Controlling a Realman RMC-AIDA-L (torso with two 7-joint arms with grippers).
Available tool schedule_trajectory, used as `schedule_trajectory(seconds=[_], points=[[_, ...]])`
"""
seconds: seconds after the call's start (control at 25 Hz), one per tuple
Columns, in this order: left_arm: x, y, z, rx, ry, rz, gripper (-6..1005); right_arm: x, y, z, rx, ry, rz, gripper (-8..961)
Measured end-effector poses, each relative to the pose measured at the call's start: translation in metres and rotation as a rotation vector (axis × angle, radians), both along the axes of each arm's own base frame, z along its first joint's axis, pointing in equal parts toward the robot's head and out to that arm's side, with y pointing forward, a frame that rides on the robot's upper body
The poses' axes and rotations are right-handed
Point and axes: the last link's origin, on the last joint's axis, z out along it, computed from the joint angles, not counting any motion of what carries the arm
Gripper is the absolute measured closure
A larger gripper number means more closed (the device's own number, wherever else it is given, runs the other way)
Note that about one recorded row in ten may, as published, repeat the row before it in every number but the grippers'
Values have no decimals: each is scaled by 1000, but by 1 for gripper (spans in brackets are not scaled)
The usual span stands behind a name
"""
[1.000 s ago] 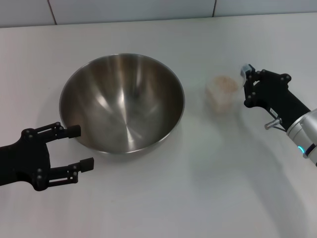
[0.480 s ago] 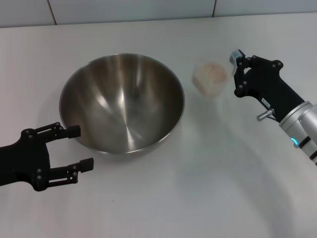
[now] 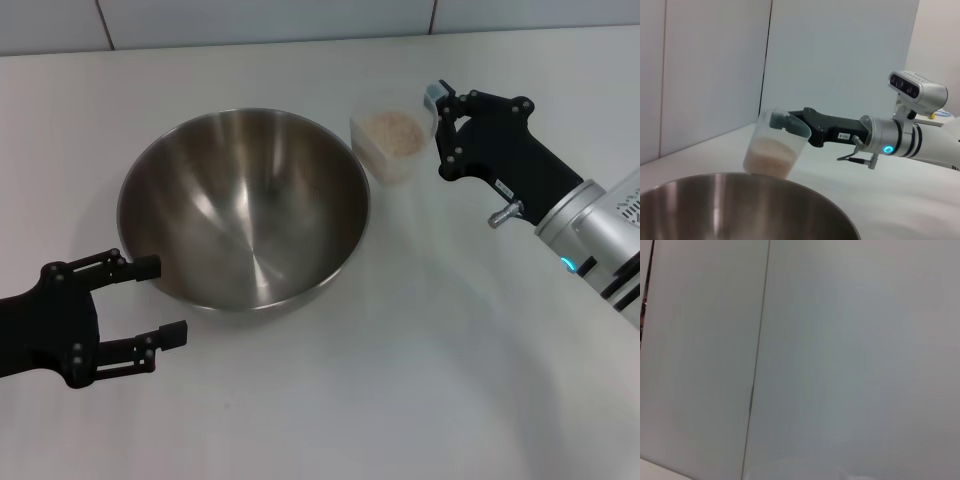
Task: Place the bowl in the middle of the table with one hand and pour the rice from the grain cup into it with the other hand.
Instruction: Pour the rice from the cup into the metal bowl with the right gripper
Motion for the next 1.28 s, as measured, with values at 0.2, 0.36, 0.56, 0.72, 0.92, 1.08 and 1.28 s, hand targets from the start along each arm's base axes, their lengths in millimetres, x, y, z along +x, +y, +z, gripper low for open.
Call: schedule_trajectory(seconds=[0.2, 0.36, 0.56, 0.72, 0.92, 1.08, 1.28], points=[[-2, -2, 0, 1, 0, 6, 188, -5, 5, 0, 5, -17, 19, 941], [-3, -3, -1, 0, 1, 10, 188, -9, 8, 0, 13, -32, 35, 940], [-3, -3, -1, -2, 0, 14, 188, -11, 8, 0, 16, -29, 43, 941], [-3, -4, -1, -4, 1, 17, 188, -14, 7, 0, 34, -43, 63, 941], [-4, -4, -1, -6, 2, 20, 188, -16, 7, -1, 40, -46, 71, 940], [-4, -5, -2, -12, 6, 21, 188, -16, 5, 0, 57, -63, 84, 940], [-8, -8, -2, -8, 11, 29, 188, -18, 5, 0, 63, -62, 93, 941]])
